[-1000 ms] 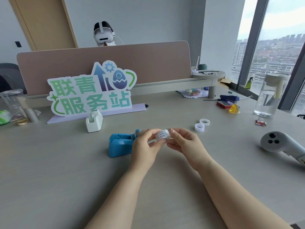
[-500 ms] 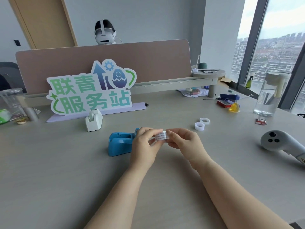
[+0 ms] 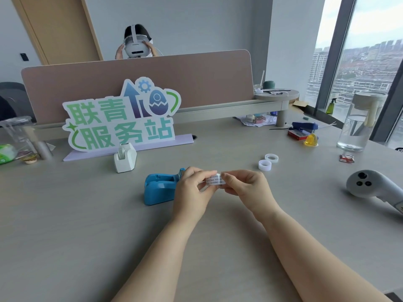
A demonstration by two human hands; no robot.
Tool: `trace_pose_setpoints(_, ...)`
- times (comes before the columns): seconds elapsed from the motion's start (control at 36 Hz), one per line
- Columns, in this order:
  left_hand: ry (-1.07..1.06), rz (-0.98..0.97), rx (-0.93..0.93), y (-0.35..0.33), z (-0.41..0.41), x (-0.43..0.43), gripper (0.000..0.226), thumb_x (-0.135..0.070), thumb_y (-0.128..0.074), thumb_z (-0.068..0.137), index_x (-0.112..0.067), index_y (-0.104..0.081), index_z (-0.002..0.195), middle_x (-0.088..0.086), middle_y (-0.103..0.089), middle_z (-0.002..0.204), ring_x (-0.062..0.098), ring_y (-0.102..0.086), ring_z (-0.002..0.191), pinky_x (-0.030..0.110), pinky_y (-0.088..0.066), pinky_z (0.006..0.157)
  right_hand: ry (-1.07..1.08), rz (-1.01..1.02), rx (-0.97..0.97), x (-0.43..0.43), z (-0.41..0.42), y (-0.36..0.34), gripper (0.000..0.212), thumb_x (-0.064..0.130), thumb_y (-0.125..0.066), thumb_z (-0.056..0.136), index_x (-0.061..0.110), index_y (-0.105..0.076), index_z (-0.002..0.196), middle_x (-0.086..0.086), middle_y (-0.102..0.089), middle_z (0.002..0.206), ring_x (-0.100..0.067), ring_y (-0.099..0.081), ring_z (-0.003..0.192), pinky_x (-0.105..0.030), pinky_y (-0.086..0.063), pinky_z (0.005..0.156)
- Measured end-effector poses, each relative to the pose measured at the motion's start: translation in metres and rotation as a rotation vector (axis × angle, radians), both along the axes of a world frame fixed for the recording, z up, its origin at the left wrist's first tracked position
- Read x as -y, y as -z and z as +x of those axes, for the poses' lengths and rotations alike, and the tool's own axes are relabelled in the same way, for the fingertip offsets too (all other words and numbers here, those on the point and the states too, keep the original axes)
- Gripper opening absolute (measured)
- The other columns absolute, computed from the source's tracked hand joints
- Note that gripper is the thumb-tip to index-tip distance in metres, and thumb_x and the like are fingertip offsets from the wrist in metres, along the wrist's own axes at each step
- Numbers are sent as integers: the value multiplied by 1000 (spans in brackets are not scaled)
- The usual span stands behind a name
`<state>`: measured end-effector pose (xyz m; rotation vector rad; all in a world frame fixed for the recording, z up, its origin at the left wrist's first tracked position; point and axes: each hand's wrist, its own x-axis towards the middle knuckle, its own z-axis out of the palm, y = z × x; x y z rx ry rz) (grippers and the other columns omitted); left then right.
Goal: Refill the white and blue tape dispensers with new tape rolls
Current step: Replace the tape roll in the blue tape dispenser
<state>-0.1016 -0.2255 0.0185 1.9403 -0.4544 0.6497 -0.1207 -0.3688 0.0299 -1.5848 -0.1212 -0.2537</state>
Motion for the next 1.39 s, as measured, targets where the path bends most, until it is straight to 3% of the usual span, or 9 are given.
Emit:
trace_pose_setpoints(0.36,-13,-17,-1,-1,-1,-1,27,-14,-77,73,-17,-72,100,-6,-57,91,14,-64,85,33,-56,80,-23,60,-21,0,0,-1,22,13,-56,92,13,-77,85,-13,-76,86,-26,-71,91,-28,-58,81)
trace_pose_setpoints(0.47,-8,-11,-10,-2,-1,-2,28,-14,-76,75,-18,-71,102,-6,-56,92,13,-63,86,31,-56,80,-34,27,-7,1,1,0,15,18,-64,87,10,-77,87,-14,-75,85,-29,-70,89,-36,-55,84)
trace_pose_setpoints(0.69,-18,-37,-31,-2,-3,-3,28,-15,-77,74,-20,-71,101,-6,-57,92,13,-63,87,24,-53,78,-17,-3,1,0,2,0,31,-7,-47,84,6,-75,89,-18,-74,88,-25,-71,85,-25,-58,78)
trace_pose_setpoints(0.83,-29,-69,-62,-1,-4,-5,31,-19,-77,73,-21,-71,103,-9,-58,94,11,-63,89,24,-53,80,0,9,2,-1,3,2,34,-8,-43,85,6,-73,91,-12,-75,89,-18,-72,80,-21,-57,73)
trace_pose_setpoints(0.97,-10,-125,-181,-1,-5,-10,31,-27,-74,77,-28,-67,107,-8,-66,99,8,-65,89,14,-50,76,-55,62,0,-1,0,-1,29,-3,-45,92,7,-69,105,-8,-72,103,-14,-70,89,-23,-55,83)
trace_pose_setpoints(1.08,59,-290,-324,-3,-8,-13,30,-42,-76,72,-37,-64,99,-4,-71,95,15,-69,85,30,-56,77,-173,103,-14,0,-3,-4,25,4,-60,88,11,-67,111,-3,-72,107,-12,-68,95,-24,-55,86)
trace_pose_setpoints(1.19,132,-432,-390,-9,-14,-12,30,-29,-73,76,-27,-61,103,9,-71,100,13,-71,79,26,-56,68,-258,135,-14,-2,-7,-7,20,7,-66,84,18,-69,100,0,-75,96,-11,-69,89,-25,-54,85)
trace_pose_setpoints(1.31,113,-353,-336,-9,-18,-16,40,-40,-71,74,-37,-54,110,3,-68,106,10,-68,87,27,-56,74,-237,173,-28,-4,-7,-7,22,9,-66,83,9,-68,105,-9,-74,102,-18,-69,93,-30,-55,90)
trace_pose_setpoints(1.39,67,-170,-174,-11,-23,-22,52,-33,-76,72,-42,-49,115,-13,-57,114,0,-61,97,14,-49,79,-241,225,-52,-7,-7,-9,28,20,-70,79,9,-70,104,-8,-73,105,-15,-69,95,-25,-55,86)
